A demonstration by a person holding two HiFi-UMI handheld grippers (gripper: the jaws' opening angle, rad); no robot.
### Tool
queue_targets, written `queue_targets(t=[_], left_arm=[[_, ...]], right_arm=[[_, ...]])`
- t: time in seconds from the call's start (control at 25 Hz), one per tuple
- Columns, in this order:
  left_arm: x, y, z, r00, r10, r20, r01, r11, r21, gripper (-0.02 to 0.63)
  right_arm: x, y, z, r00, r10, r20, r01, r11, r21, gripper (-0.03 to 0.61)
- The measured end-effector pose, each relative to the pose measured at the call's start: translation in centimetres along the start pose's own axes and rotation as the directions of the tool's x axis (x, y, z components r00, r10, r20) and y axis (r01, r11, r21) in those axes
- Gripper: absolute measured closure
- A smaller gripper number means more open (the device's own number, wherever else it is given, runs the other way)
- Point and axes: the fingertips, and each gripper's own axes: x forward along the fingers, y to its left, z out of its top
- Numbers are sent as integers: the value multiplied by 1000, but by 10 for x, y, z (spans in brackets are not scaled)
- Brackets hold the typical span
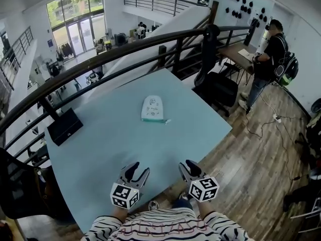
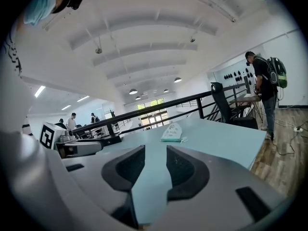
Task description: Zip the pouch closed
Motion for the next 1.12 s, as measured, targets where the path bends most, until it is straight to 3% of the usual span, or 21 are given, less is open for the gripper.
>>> queue_targets(t=[0.28, 0.48, 0.64, 1.12], left_arm=[[13, 45, -3, 994, 110, -11, -110, 993, -33, 440], [53, 60, -12, 983, 182, -23, -183, 982, -55, 440], [76, 80, 2, 971, 237, -30, -239, 968, -71, 440], [182, 95, 4, 942, 319, -103, -326, 944, -57, 440]], right_arm=[[62, -19, 9, 997, 63, -35, -63, 998, -11, 430], [105, -59, 15, 990, 120, -69, -123, 992, -37, 430], [141, -74, 32, 980, 164, -112, -171, 984, -57, 430], [238, -163, 49, 937, 260, -231, -297, 944, -143, 430]])
